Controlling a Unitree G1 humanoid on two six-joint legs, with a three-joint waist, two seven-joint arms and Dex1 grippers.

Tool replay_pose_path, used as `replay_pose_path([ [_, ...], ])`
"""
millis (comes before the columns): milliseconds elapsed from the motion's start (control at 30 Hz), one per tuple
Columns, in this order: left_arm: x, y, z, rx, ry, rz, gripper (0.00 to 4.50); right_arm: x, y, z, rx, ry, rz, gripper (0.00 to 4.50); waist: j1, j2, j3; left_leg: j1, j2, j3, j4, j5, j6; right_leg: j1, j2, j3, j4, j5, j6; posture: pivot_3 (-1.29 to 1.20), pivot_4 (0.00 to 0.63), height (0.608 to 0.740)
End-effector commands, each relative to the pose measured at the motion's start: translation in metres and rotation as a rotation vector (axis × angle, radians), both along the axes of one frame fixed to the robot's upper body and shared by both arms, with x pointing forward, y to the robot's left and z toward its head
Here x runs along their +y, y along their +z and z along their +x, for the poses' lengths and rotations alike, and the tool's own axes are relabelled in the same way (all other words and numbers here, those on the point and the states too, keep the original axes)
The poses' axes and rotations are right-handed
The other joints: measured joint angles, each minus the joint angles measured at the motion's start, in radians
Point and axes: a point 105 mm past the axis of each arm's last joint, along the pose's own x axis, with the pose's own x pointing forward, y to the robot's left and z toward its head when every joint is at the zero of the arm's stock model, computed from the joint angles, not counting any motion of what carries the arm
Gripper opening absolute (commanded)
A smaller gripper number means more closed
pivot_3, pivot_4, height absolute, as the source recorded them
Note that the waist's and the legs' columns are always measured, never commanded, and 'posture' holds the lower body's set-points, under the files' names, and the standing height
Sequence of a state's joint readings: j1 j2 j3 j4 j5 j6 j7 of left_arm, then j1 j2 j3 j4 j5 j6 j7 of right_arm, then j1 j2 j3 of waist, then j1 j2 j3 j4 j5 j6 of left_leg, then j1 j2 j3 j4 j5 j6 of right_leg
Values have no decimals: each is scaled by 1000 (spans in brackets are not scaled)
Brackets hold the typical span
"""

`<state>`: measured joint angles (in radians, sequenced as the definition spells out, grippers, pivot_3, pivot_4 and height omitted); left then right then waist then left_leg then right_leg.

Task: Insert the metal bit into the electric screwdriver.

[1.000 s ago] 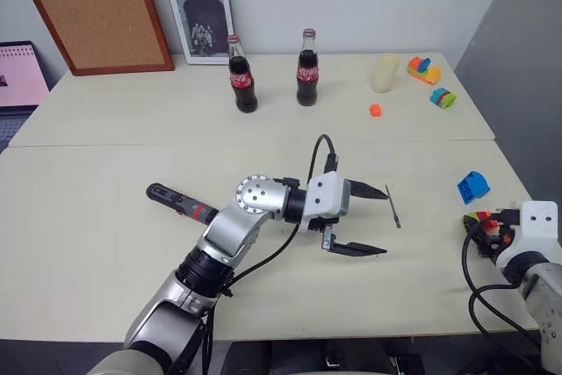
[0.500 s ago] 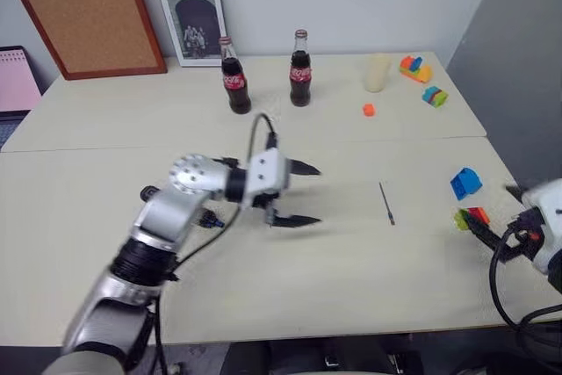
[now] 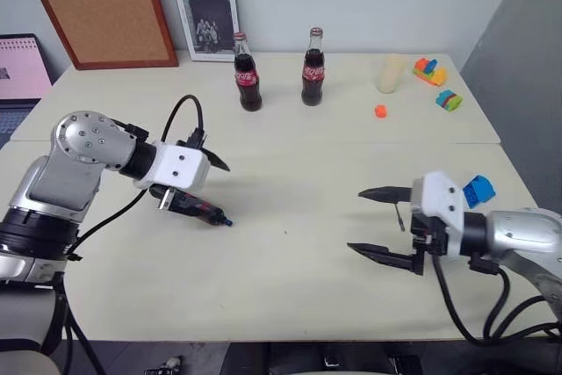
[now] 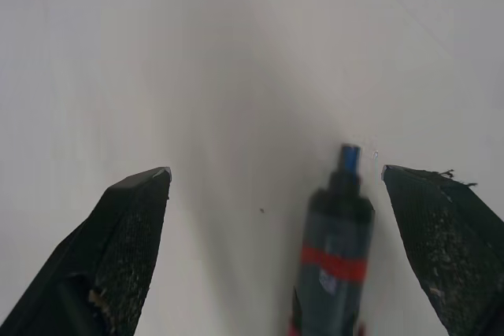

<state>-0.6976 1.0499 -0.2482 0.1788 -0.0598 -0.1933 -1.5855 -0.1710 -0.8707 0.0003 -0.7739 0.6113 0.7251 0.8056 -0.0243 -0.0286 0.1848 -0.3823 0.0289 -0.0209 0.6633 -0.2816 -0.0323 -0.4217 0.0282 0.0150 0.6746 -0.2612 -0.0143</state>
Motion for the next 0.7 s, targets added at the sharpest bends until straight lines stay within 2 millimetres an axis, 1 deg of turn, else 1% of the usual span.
replay_pose_path([
  [33, 9, -2, 0, 0, -16, 98, 4500, 13, -5, -5, -23, 44, 13, 4470, 0, 0, 0, -1, 0, 0, 0, 0, 0, -1, 0, 0, 0, 0, 0, 0, 150, 740],
  [100, 12, -7, -1, 15, -26, 136, 4500, 17, -7, -6, -26, 46, 20, 4470, 0, 0, 0, -1, 0, -1, 0, 0, 0, -1, 0, -1, 1, 0, 0, 0, 150, 740],
  [200, 16, -15, 3, 10, -25, 203, 4500, 22, -8, -5, -27, 46, 32, 4470, -2, 0, 0, 0, 0, -1, 0, 0, 0, -1, 0, -1, 3, 0, 0, 0, 150, 740],
  [300, 11, -20, 8, 14, -35, 214, 4500, 23, -11, -6, -28, 48, 30, 4470, -2, 0, 0, 1, 0, -1, 1, 0, 0, -1, 0, -1, 5, 0, 0, 0, 150, 740],
  [400, 11, -25, 13, 11, -35, 236, 4500, 23, -10, -8, -28, 51, 32, 4470, -2, 0, 0, 2, 0, -2, 1, 0, 0, -1, 0, -2, 6, 0, 0, 0, 150, 740],
  [533, 3, -33, 15, 34, -22, 209, 4500, 24, -11, -13, -20, 61, 37, 4470, -2, 0, 0, 1, 0, -1, 1, 0, 0, -1, 1, -2, 6, 0, 0, 0, 150, 740],
  [633, 7, -40, 17, 33, -20, 240, 4500, 25, -11, -16, -14, 69, 36, 4470, -3, 0, 0, 1, 1, -1, 1, 0, 0, -1, 1, -1, 5, 0, 0, 0, 150, 740],
  [700, 5, -42, 19, 27, -11, 237, 4500, 25, -12, -17, -10, 71, 33, 4470, -4, 0, 0, 1, 1, -1, 1, 0, 0, -1, 1, -1, 5, 0, 0, 0, 150, 740],
])
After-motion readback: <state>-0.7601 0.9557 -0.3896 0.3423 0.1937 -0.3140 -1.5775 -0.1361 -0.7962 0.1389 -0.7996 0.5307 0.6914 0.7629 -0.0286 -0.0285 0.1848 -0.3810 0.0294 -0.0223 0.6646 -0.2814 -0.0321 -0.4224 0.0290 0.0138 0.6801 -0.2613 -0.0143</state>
